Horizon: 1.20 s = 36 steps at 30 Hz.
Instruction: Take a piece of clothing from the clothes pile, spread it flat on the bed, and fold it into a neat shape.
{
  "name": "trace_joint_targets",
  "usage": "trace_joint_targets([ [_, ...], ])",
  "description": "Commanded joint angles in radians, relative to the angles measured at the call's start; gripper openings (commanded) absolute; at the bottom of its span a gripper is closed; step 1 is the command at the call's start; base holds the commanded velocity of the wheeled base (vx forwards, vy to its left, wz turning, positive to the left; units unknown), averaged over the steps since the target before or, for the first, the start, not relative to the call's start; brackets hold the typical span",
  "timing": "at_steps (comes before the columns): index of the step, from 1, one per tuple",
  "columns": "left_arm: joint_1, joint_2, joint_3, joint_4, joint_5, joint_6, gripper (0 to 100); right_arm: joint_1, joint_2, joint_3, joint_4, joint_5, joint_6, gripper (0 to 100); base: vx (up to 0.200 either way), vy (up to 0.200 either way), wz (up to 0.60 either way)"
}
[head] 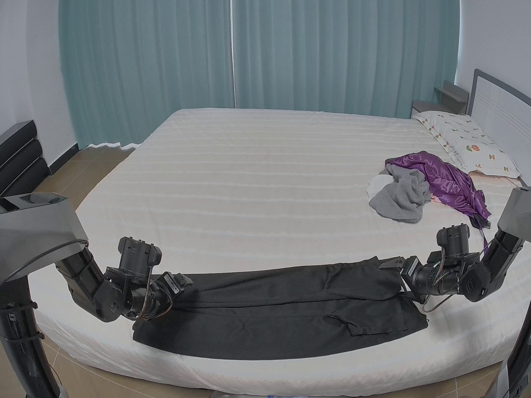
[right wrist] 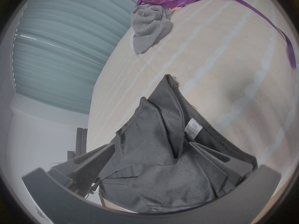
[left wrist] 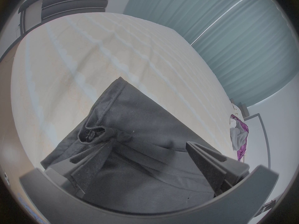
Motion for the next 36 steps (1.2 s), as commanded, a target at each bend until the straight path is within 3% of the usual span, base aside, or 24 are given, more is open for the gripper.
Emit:
trace_joint_targets([
  [1, 0.002, -0.023, 0.004, 0.019, 0.0, 0.013, 100, 0.0, 0.001, 0.0, 0.0, 0.0, 0.001, 100, 0.0, 0.0, 0.0],
  [12, 0.013, -0.103, 0.007, 0.067, 0.0, 0.031, 100, 0.002, -0.004, 0.006, -0.002, 0.0, 0.0, 100, 0.0, 0.0, 0.0],
  [20, 0.079, -0.109, -0.021, 0.059, 0.0, 0.031, 100, 0.002, -0.001, 0.004, -0.002, 0.0, -0.002, 100, 0.0, 0.0, 0.0],
  [36, 0.074, -0.085, -0.005, 0.104, 0.0, 0.092, 100, 0.002, -0.001, 0.006, -0.002, 0.0, -0.002, 100, 0.0, 0.0, 0.0],
])
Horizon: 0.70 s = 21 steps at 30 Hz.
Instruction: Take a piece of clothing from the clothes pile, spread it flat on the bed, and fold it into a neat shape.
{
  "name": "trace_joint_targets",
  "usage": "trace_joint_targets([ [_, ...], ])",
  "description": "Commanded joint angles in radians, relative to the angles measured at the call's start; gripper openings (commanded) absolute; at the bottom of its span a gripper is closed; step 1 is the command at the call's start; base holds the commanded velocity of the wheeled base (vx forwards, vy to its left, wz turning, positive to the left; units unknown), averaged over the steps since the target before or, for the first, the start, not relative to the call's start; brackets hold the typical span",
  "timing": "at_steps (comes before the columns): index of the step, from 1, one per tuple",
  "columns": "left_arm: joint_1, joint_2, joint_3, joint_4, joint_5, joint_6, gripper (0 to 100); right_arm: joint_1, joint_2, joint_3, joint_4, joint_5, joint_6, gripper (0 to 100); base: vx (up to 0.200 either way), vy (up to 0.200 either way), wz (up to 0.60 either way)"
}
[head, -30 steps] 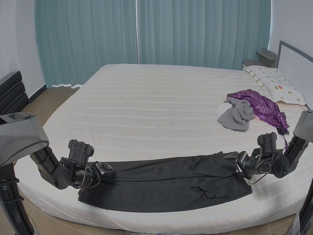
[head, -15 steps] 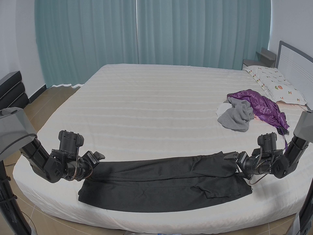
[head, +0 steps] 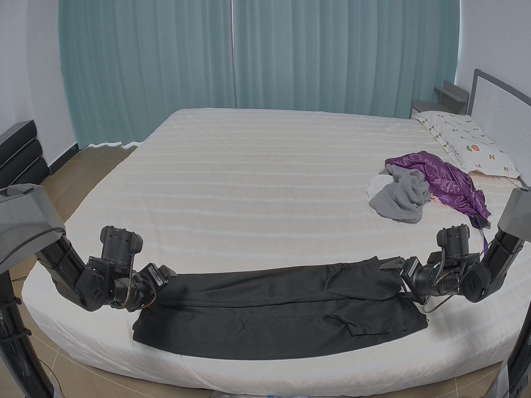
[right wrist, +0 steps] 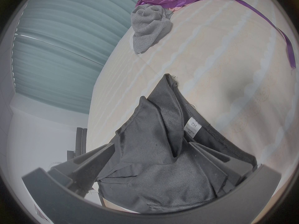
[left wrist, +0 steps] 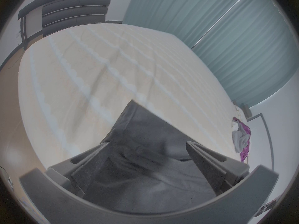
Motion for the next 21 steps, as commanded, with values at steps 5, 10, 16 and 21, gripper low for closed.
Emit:
trace_joint_targets([
  [5, -0.003, -0.038, 0.001, 0.06, 0.0, 0.021, 100, 0.0, 0.001, 0.0, 0.0, 0.0, 0.0, 100, 0.0, 0.0, 0.0],
  [10, 0.008, -0.061, -0.003, 0.05, 0.0, 0.02, 100, 0.0, 0.001, 0.0, 0.0, 0.001, -0.002, 100, 0.0, 0.0, 0.0],
  [16, 0.044, -0.059, -0.022, 0.044, 0.0, 0.012, 100, 0.002, 0.003, 0.0, 0.0, 0.001, -0.002, 100, 0.0, 0.0, 0.0],
  [21, 0.054, -0.034, -0.048, 0.021, 0.0, -0.026, 100, 0.003, 0.003, 0.0, 0.001, 0.001, -0.002, 100, 0.0, 0.0, 0.0],
])
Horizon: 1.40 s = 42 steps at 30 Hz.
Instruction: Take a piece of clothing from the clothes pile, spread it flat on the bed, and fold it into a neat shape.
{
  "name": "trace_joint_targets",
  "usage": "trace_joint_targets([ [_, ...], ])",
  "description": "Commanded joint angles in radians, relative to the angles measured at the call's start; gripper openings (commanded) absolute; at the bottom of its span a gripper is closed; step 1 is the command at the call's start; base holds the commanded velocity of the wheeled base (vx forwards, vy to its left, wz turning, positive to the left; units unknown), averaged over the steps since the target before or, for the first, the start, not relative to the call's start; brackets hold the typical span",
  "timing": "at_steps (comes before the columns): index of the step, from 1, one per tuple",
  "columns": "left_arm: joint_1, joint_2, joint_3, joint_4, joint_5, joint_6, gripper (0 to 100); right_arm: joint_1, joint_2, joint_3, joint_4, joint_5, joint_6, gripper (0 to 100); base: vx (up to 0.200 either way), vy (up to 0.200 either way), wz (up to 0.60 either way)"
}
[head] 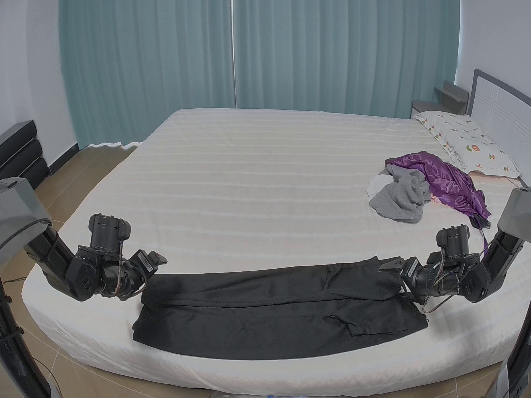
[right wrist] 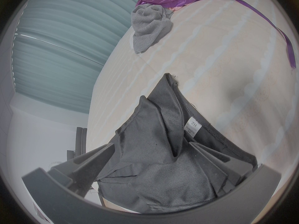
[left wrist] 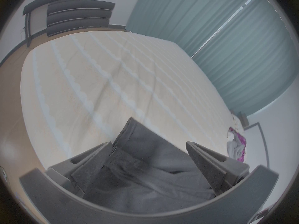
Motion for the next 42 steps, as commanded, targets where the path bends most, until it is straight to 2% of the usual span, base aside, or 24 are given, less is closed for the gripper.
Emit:
trace_joint_targets([
  [1, 0.002, 0.033, -0.015, -0.032, 0.0, -0.039, 100, 0.007, 0.001, 0.0, 0.0, 0.001, 0.0, 100, 0.0, 0.0, 0.0],
  [5, -0.008, 0.108, -0.012, -0.098, 0.001, -0.054, 100, 0.007, 0.003, 0.0, 0.0, -0.001, 0.001, 100, 0.0, 0.0, 0.0],
  [14, -0.011, 0.108, 0.007, -0.095, 0.0, -0.045, 100, 0.007, 0.003, 0.0, 0.0, -0.001, 0.0, 100, 0.0, 0.0, 0.0],
  [18, -0.009, 0.077, 0.026, -0.076, 0.0, -0.005, 100, 0.007, 0.003, 0.002, 0.0, -0.001, 0.0, 100, 0.0, 0.0, 0.0],
  [21, -0.009, 0.051, 0.048, -0.032, 0.0, 0.059, 100, 0.007, 0.003, 0.002, 0.001, -0.001, 0.0, 100, 0.0, 0.0, 0.0],
  [32, -0.008, 0.002, 0.056, 0.054, 0.0, 0.12, 100, 0.007, 0.003, 0.0, 0.001, 0.001, 0.0, 100, 0.0, 0.0, 0.0],
  [37, -0.005, 0.013, 0.025, 0.014, -0.006, 0.096, 100, 0.008, 0.004, 0.0, 0.001, 0.001, 0.0, 100, 0.0, 0.0, 0.0],
  [42, -0.029, 0.073, 0.016, -0.123, 0.0, -0.007, 100, 0.008, 0.004, 0.0, 0.001, 0.001, 0.0, 100, 0.0, 0.0, 0.0],
])
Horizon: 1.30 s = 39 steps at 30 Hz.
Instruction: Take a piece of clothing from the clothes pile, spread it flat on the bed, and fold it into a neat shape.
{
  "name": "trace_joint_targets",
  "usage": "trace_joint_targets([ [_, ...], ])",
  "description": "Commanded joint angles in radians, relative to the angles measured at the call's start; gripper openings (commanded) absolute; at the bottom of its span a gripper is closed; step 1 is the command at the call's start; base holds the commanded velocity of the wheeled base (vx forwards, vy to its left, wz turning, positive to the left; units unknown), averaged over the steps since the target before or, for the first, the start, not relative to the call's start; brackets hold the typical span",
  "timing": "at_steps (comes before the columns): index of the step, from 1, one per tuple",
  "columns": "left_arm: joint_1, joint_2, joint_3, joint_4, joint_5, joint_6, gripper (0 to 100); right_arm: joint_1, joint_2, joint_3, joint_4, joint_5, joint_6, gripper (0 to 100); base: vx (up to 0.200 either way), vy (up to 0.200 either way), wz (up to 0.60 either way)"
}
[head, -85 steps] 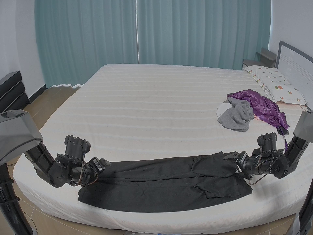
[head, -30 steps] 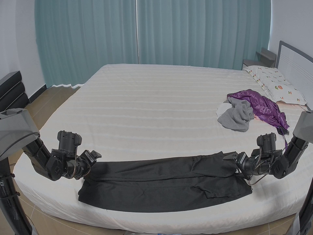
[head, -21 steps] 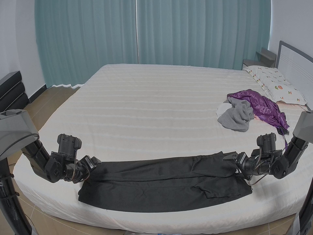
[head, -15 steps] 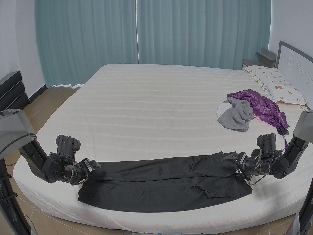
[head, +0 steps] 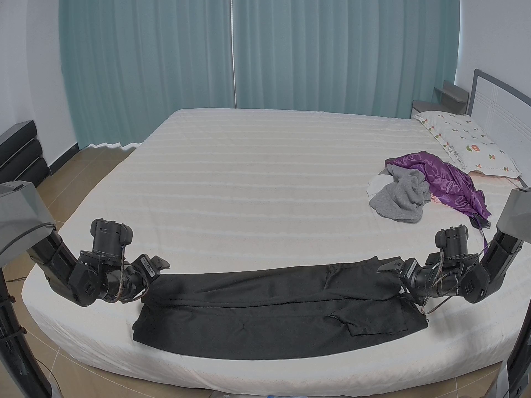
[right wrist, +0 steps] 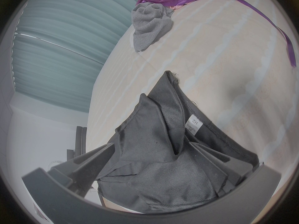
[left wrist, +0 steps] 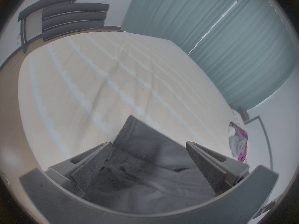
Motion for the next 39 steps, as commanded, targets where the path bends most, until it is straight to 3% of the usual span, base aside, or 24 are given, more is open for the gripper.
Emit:
trace_joint_targets([
  [1, -0.023, 0.059, -0.014, -0.086, 0.004, -0.069, 100, 0.0, 0.001, 0.001, 0.0, 0.0, 0.0, 100, 0.0, 0.0, 0.0],
  [4, -0.058, 0.119, -0.019, -0.174, 0.005, -0.149, 100, 0.0, 0.003, -0.001, 0.0, 0.0, 0.0, 100, 0.0, 0.0, 0.0],
  [7, -0.083, 0.145, -0.01, -0.178, 0.004, -0.15, 100, 0.0, 0.003, -0.001, 0.0, 0.0, 0.0, 100, 0.0, 0.0, 0.0],
  [15, -0.09, 0.171, 0.029, -0.151, 0.005, -0.063, 100, 0.0, 0.008, -0.001, 0.0, 0.0, -0.002, 100, 0.0, 0.0, 0.0],
  [23, -0.041, 0.117, 0.027, -0.158, 0.085, -0.028, 100, 0.0, 0.006, 0.001, -0.002, 0.0, -0.002, 100, 0.0, 0.0, 0.0],
  [28, 0.021, 0.065, 0.024, -0.152, 0.082, 0.014, 100, 0.0, 0.003, 0.001, 0.0, 0.0, 0.0, 100, 0.0, 0.0, 0.0],
  [33, 0.057, 0.027, -0.028, -0.14, 0.048, 0.017, 100, 0.0, 0.008, -0.001, 0.0, 0.0, -0.002, 100, 0.0, 0.0, 0.0],
  [39, 0.068, 0.113, -0.171, -0.034, -0.067, 0.02, 100, -0.001, 0.008, -0.002, -0.002, 0.0, -0.002, 100, 0.0, 0.0, 0.0],
])
